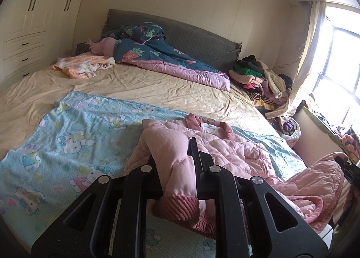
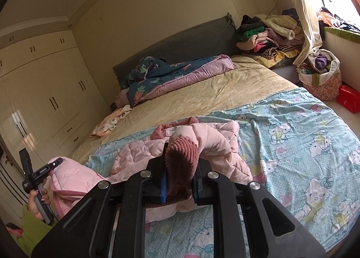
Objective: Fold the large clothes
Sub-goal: 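Lift the hem and carry it toward the collar with both tools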
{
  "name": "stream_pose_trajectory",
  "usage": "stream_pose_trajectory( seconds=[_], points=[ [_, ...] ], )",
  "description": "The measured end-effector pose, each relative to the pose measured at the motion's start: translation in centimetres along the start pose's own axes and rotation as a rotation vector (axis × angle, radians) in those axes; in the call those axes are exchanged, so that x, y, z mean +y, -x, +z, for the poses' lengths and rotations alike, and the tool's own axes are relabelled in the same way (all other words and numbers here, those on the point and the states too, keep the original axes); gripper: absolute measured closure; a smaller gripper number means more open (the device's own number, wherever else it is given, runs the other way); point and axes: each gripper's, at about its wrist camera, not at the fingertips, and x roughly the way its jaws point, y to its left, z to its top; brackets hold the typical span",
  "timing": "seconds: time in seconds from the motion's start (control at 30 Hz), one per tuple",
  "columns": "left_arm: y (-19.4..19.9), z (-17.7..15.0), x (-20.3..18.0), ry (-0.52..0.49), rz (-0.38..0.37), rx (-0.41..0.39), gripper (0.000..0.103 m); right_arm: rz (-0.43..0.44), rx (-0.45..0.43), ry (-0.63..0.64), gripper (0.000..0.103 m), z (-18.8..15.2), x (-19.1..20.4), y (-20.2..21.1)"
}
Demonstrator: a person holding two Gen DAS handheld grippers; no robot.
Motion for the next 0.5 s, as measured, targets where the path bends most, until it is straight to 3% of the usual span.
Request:
stream_pose_trajectory(
  seconds=[0.5],
  points=[
    [-1.7,3.9,-0.9,0.0,0.035,-0.002,0.094,-0.025,-0.013,-0.066,0.088,3.8,-0.7,-1.7]
  ],
)
